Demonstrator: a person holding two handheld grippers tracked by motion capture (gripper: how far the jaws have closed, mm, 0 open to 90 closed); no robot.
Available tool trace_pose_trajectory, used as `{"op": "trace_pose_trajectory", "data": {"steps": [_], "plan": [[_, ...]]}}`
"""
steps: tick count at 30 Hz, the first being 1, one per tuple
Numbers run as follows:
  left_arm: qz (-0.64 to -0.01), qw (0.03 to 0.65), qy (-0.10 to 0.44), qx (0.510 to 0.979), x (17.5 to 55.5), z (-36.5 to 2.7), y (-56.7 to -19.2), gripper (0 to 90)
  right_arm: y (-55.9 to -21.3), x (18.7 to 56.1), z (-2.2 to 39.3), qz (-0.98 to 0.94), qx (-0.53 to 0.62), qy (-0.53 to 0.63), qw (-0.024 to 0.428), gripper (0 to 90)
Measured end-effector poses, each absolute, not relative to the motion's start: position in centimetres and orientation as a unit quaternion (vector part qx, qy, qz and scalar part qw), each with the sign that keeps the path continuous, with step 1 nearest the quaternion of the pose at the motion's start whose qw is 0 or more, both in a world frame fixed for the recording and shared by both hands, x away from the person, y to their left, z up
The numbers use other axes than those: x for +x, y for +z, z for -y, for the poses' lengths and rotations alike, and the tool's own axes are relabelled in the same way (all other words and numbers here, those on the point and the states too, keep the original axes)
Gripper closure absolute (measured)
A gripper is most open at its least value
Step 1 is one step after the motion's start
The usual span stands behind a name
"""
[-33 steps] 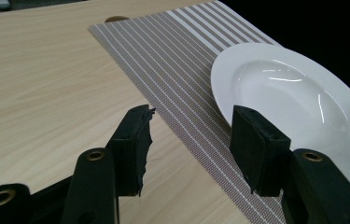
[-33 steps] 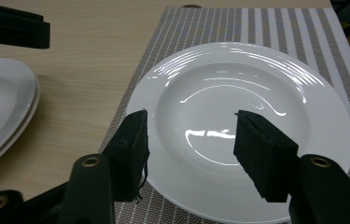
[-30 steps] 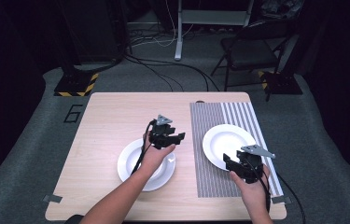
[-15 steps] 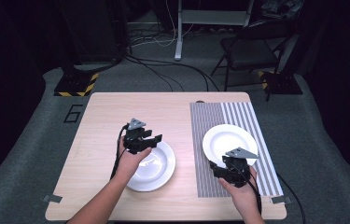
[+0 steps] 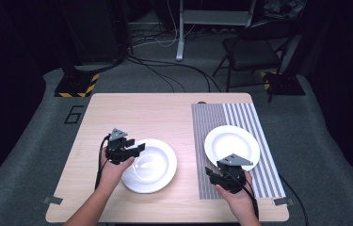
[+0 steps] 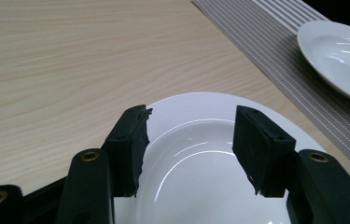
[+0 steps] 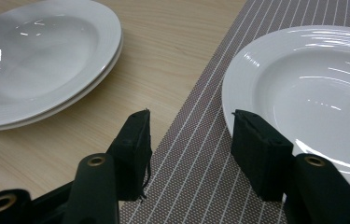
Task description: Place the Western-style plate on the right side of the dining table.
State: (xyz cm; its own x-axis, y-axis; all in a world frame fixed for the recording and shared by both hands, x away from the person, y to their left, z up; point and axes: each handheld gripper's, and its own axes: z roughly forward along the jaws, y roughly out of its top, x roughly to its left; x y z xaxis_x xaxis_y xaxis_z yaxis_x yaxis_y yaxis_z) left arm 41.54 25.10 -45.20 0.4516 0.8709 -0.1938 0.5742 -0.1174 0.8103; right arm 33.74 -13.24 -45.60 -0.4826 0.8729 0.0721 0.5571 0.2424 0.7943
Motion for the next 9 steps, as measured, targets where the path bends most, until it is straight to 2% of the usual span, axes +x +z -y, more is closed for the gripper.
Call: {"op": "trace_pose_trajectory", "data": {"steps": [9], "plan": [[-0.519, 0.435, 0.195, 0.71, 41.6, -28.1, -46.3, 41.3, -47.6, 33.4, 12.5, -0.777, 0.437, 0.409, 0.193, 45.0]]}}
